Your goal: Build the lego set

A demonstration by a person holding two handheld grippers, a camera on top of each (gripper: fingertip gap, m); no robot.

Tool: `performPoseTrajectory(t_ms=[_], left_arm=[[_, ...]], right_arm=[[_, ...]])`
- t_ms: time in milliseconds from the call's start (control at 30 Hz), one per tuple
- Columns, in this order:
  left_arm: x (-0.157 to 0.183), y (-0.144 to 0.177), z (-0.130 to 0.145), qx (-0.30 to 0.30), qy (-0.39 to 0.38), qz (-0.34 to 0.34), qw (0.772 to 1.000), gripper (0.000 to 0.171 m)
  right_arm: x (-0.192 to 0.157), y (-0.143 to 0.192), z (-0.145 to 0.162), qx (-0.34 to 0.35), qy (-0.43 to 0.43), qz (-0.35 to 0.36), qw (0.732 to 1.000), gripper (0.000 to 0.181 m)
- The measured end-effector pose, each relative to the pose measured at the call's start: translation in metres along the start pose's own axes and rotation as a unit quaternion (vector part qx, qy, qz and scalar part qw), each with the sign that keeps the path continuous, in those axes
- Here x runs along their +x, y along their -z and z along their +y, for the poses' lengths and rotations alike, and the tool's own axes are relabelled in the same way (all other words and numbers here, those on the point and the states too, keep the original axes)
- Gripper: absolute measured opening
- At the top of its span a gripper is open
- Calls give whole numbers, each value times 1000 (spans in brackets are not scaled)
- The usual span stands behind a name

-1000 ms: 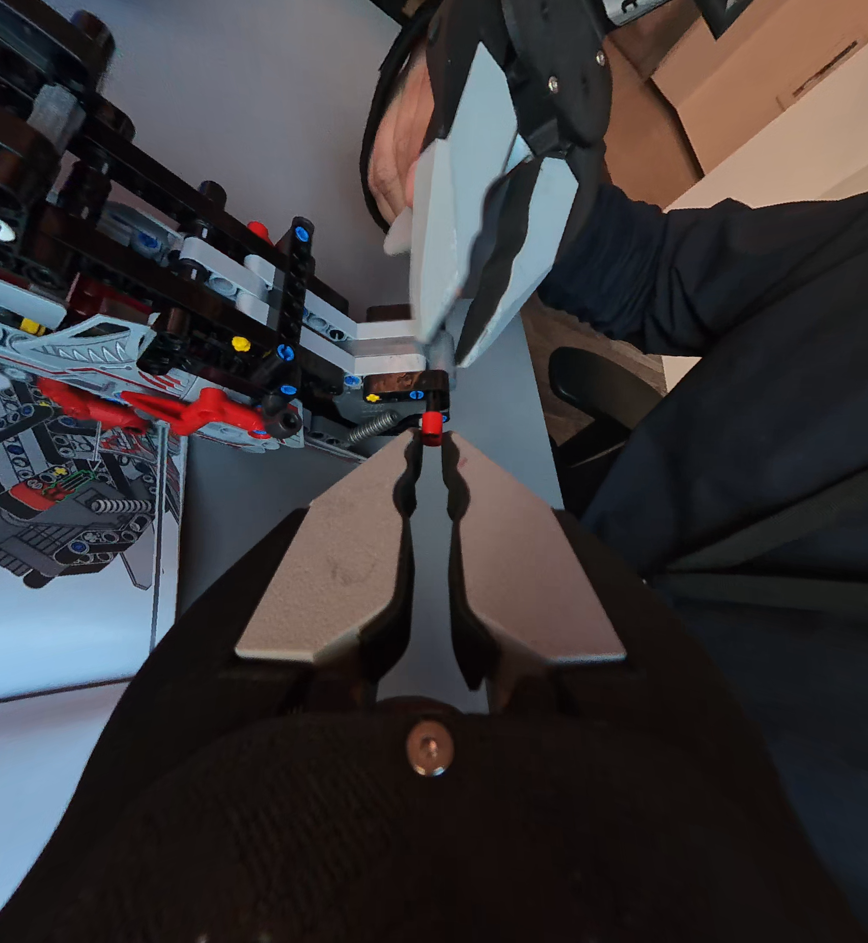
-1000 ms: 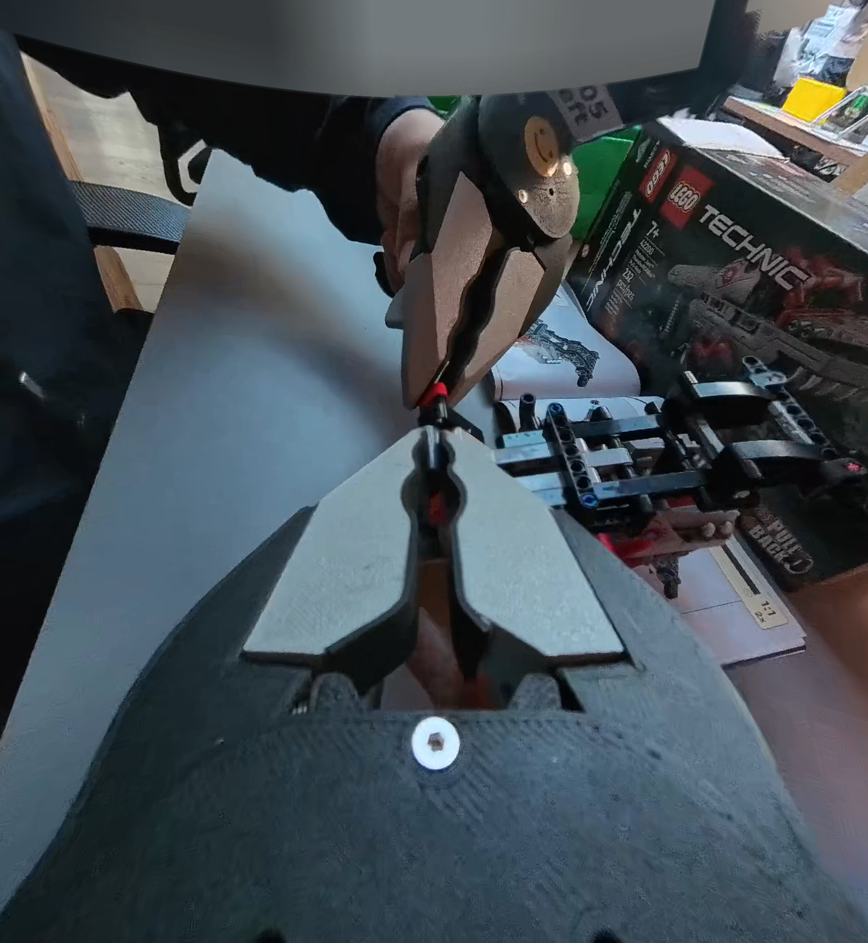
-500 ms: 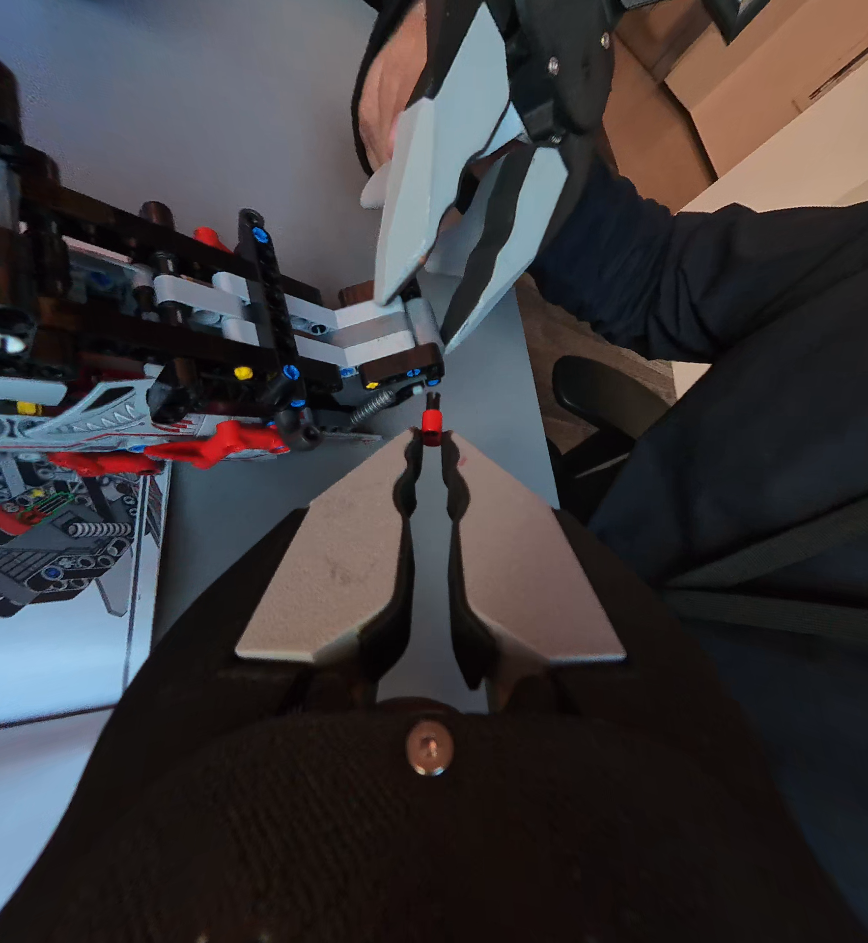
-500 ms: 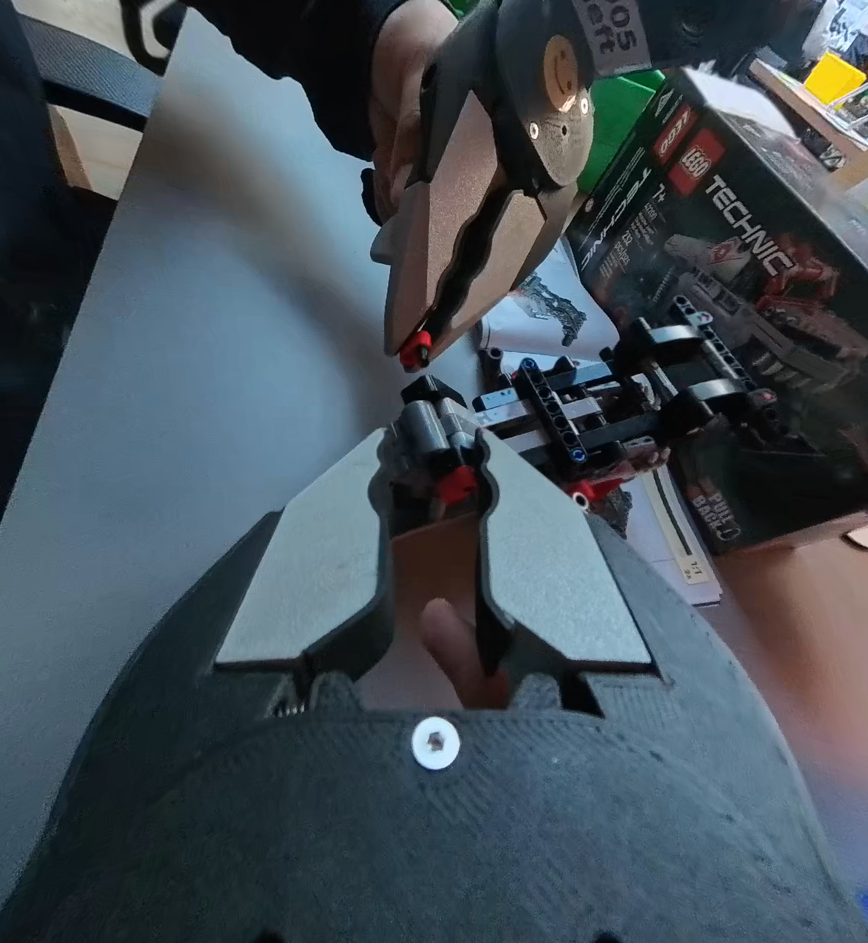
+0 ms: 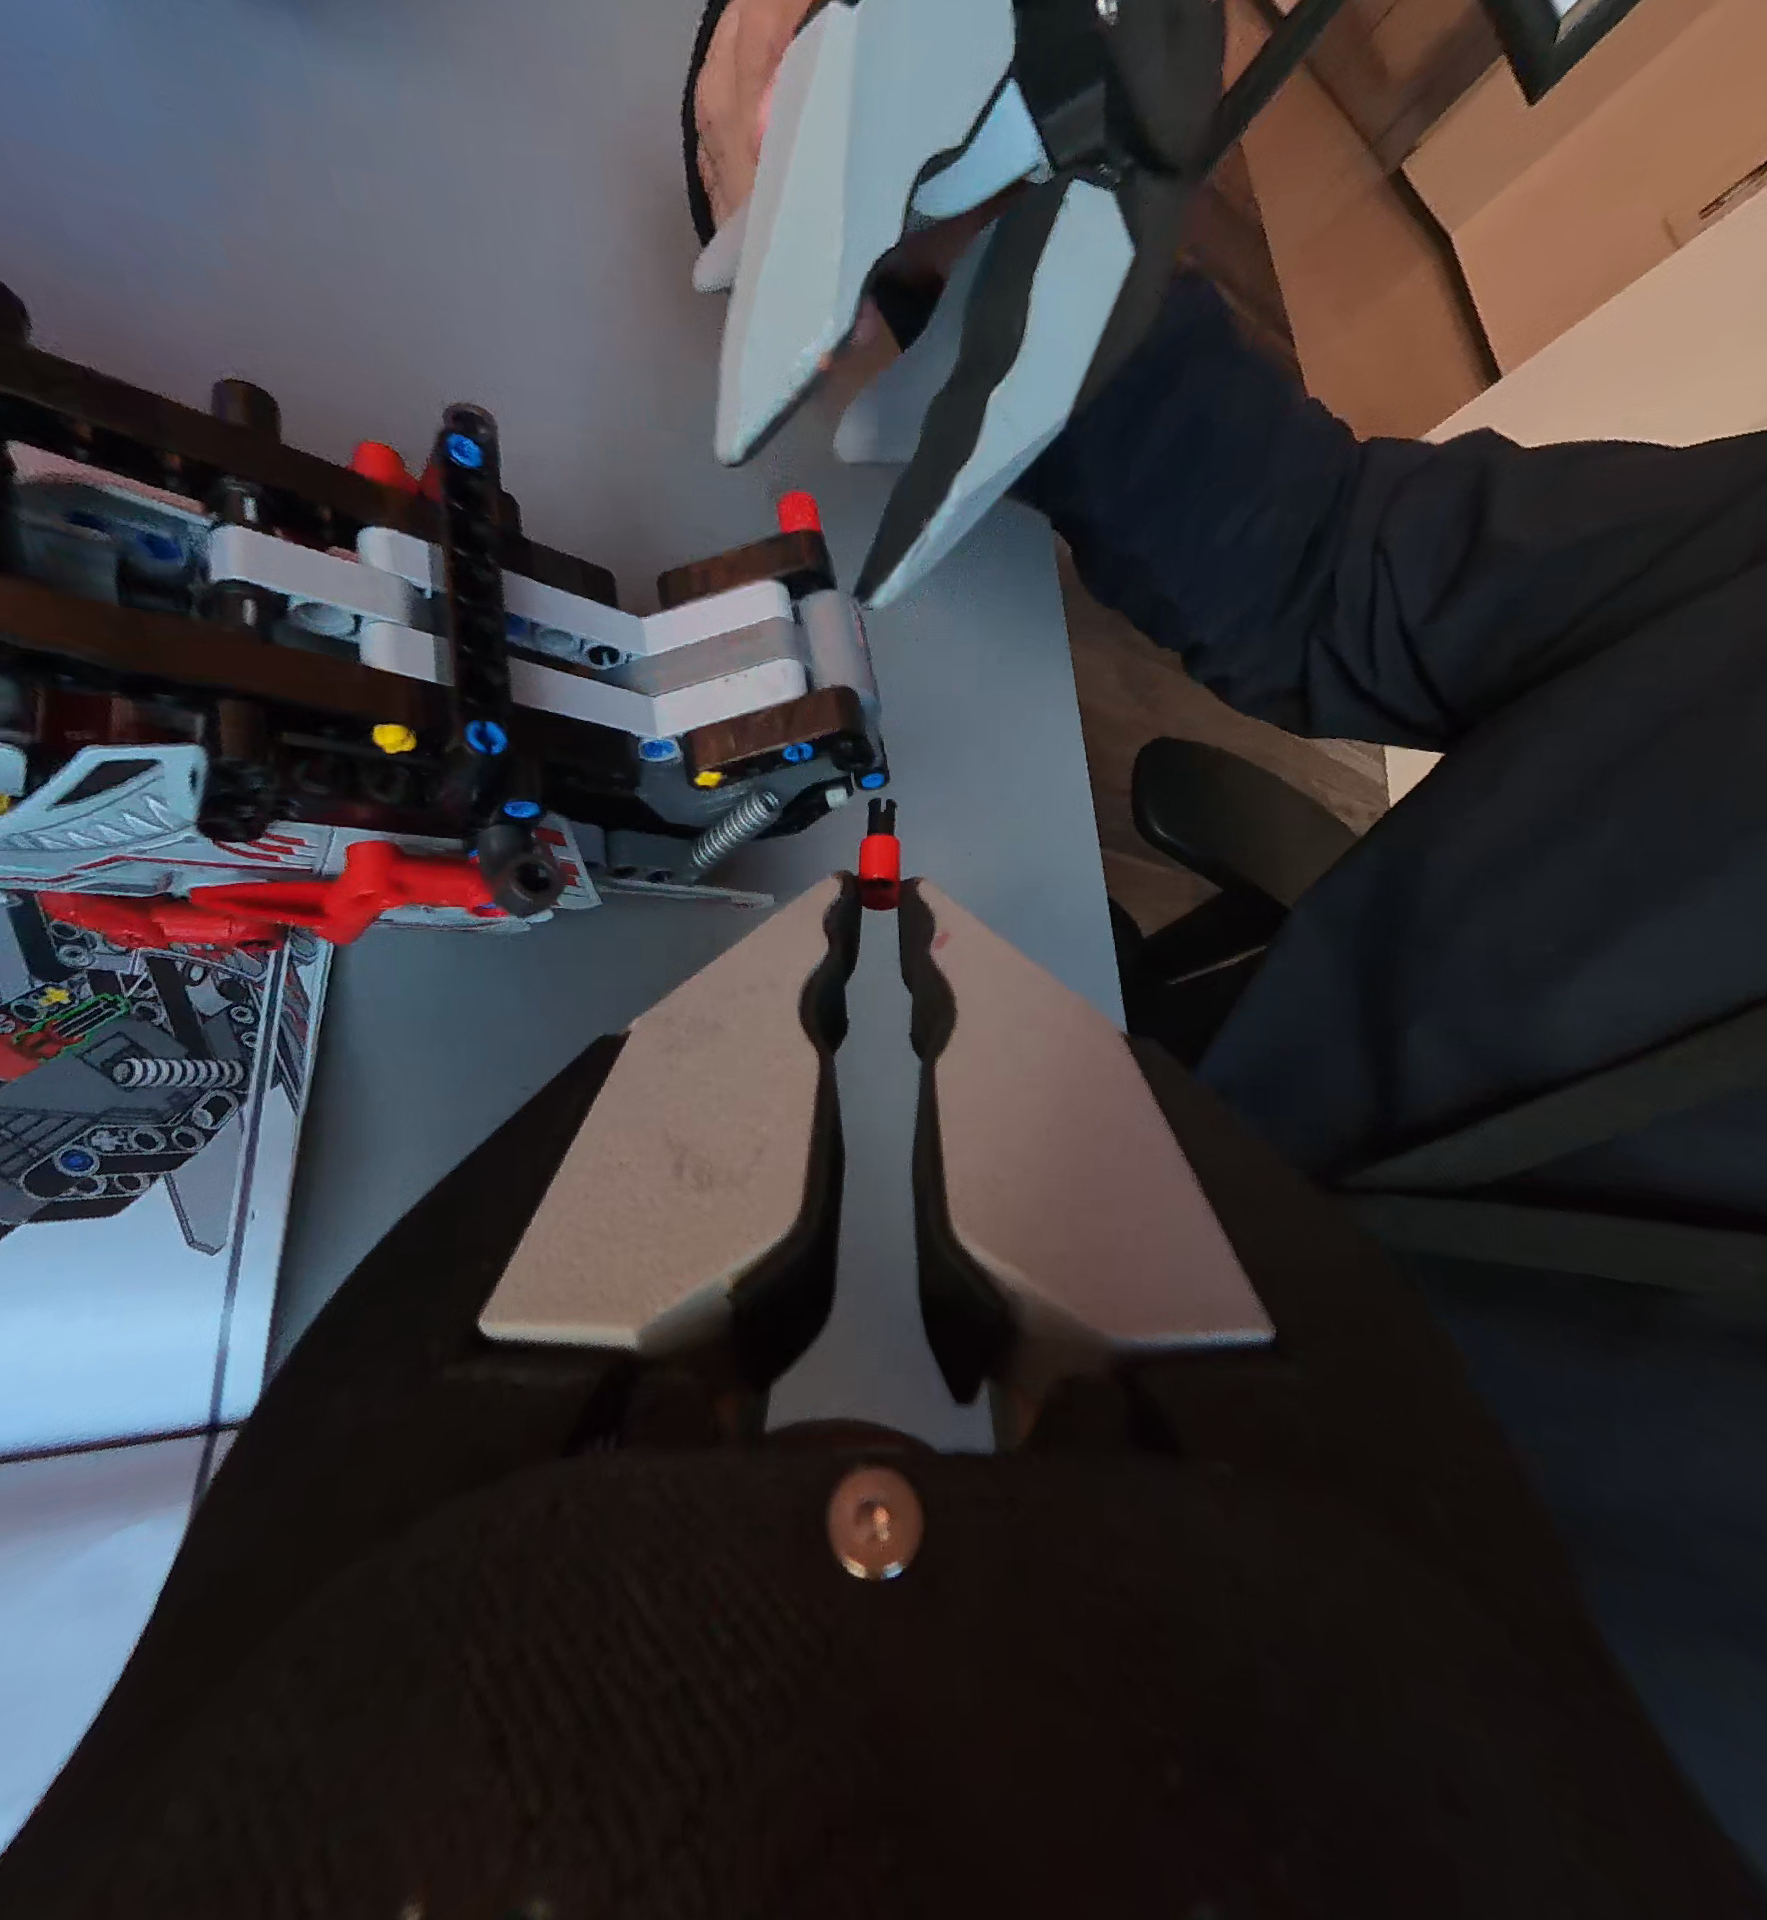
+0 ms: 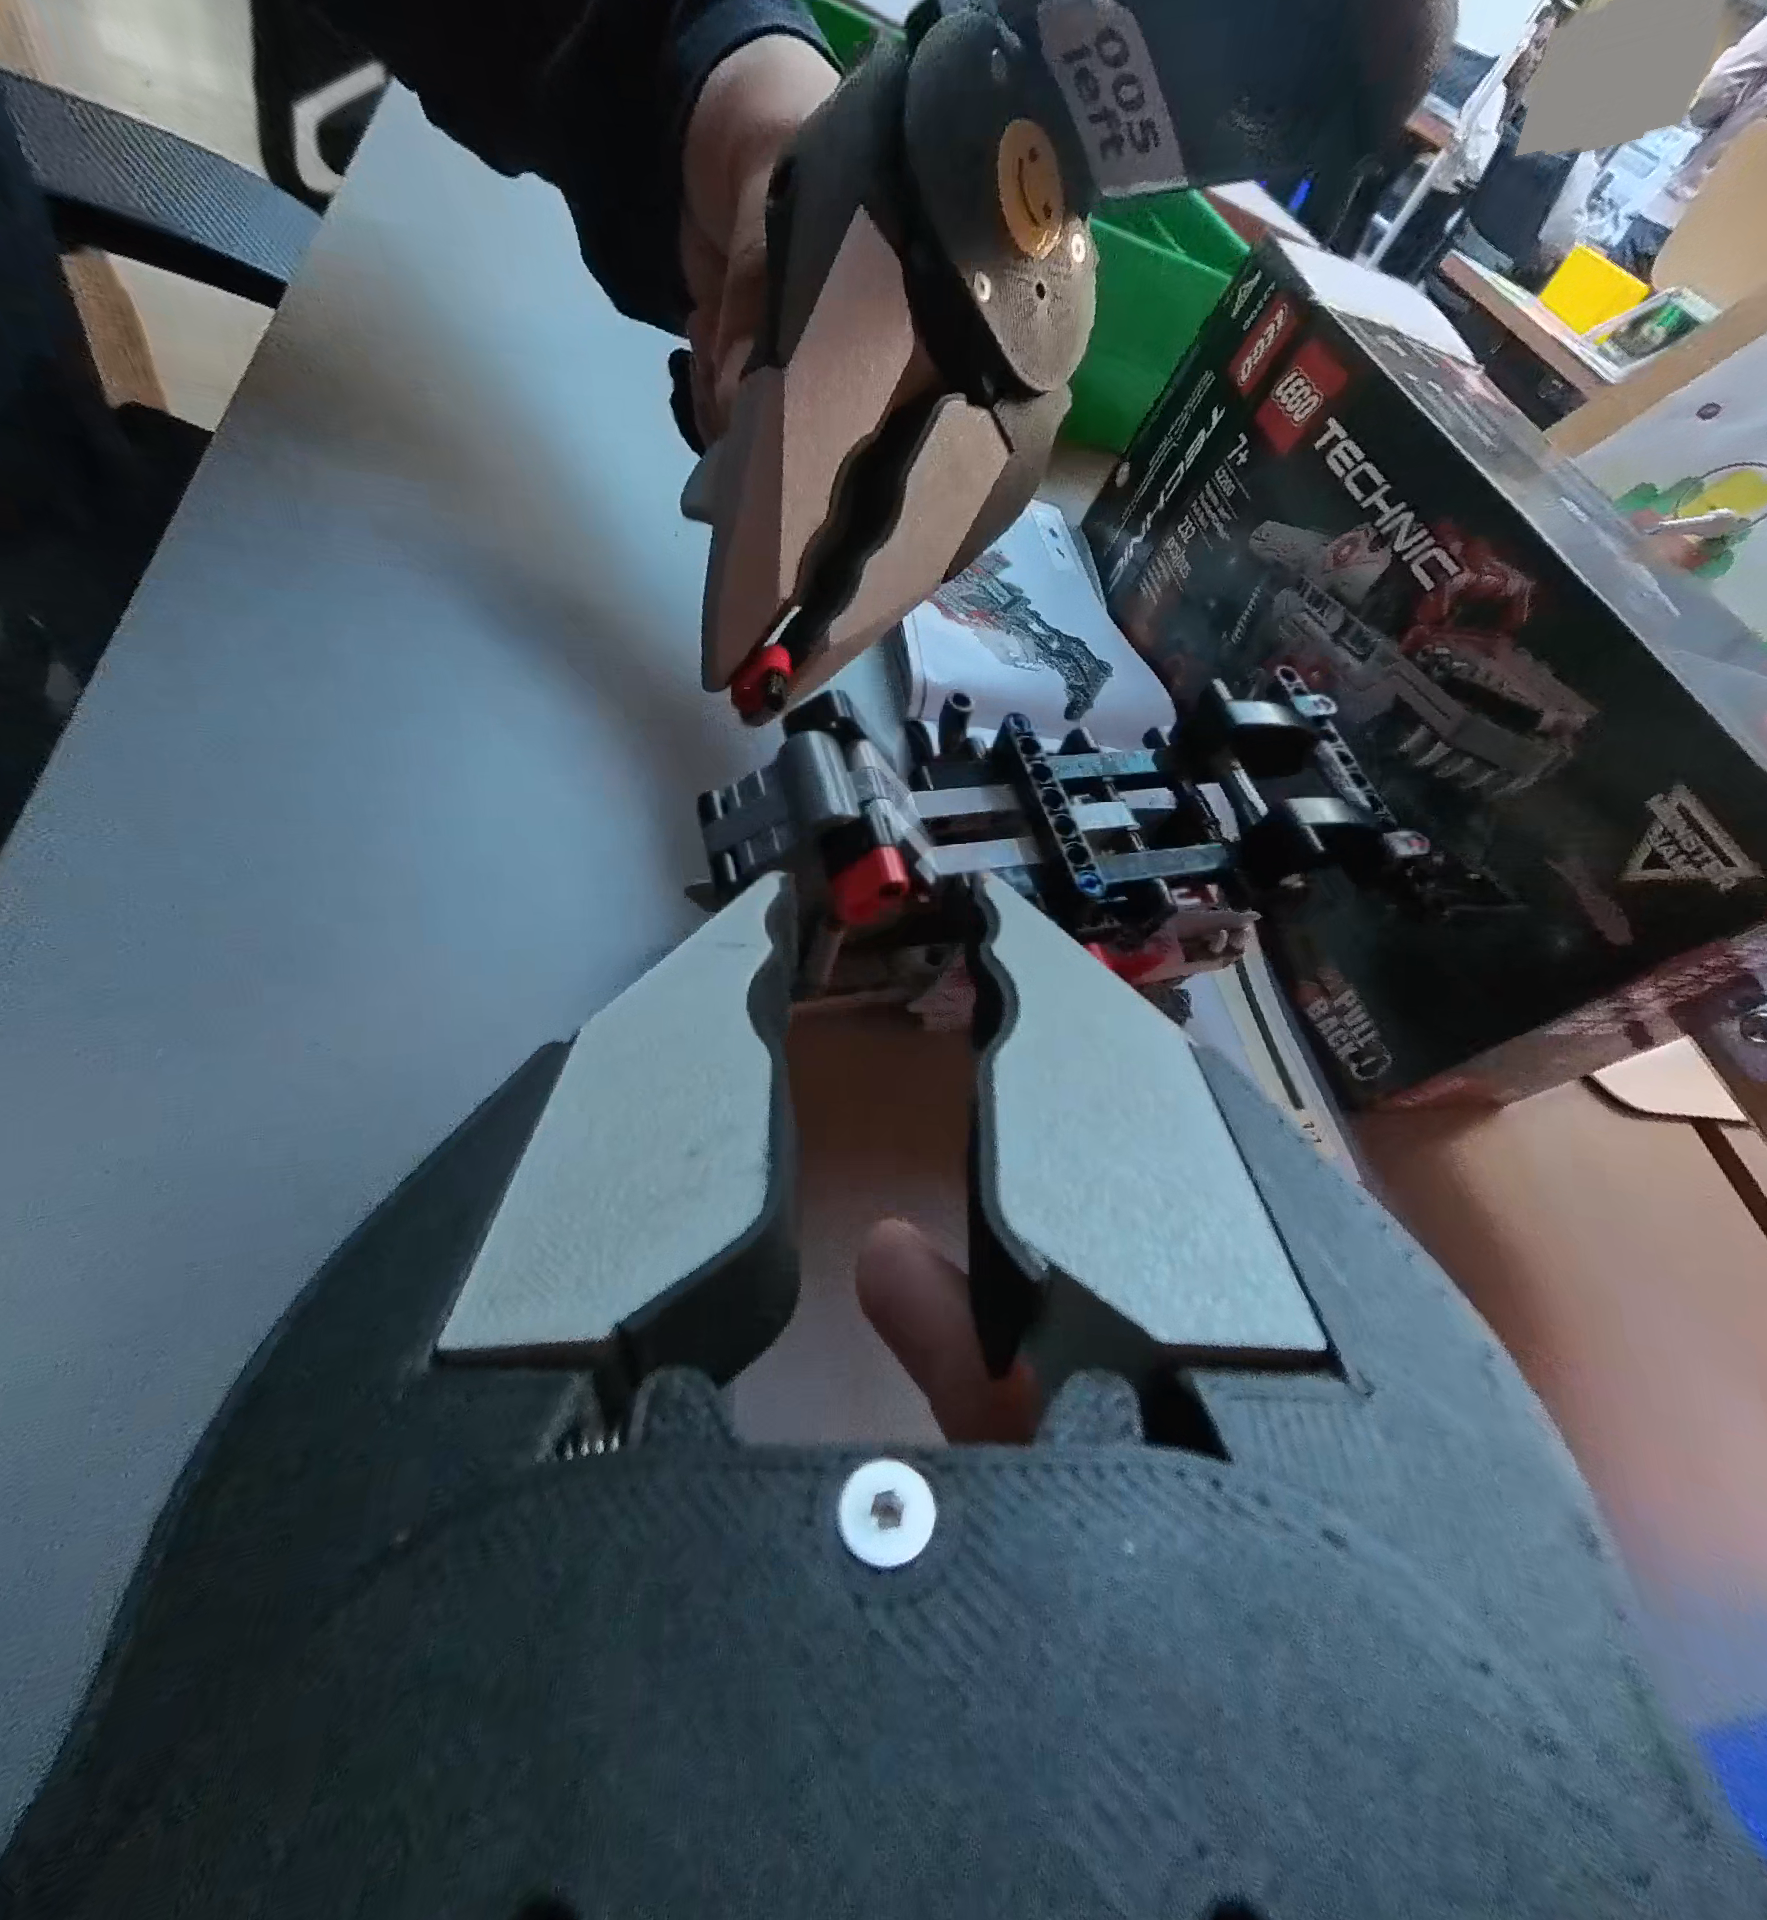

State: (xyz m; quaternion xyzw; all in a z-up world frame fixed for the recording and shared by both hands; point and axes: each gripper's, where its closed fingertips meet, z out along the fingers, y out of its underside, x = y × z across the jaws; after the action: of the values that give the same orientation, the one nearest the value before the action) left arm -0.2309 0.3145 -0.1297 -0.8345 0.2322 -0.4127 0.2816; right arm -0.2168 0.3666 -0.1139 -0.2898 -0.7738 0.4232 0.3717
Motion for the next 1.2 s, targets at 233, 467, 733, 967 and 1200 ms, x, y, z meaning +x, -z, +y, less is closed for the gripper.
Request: performPoseTrajectory(t_ms=[233, 467, 733, 967, 1200], left_arm=[[-6, 3, -2, -4, 8, -7, 1000, 4], [-9, 3, -3, -5, 18, -3, 1000, 4], [-10, 7, -1, -15, 23, -10, 1000, 4], [-7, 10, -5, -10, 27, -11, 1000, 4], [-6, 12, -6, -7, 29, -12, 999, 4]], right_arm=[[1, -9, -5, -20, 60, -5, 998, 24], [-4, -14, 0, -39, 101, -6, 994, 21], [-5, -18, -2, -40, 135, -6, 990, 14], [-3, -18, -3, -44, 138, 1, 990, 13], [-4, -18, -4, -45, 136, -2, 990, 13]])
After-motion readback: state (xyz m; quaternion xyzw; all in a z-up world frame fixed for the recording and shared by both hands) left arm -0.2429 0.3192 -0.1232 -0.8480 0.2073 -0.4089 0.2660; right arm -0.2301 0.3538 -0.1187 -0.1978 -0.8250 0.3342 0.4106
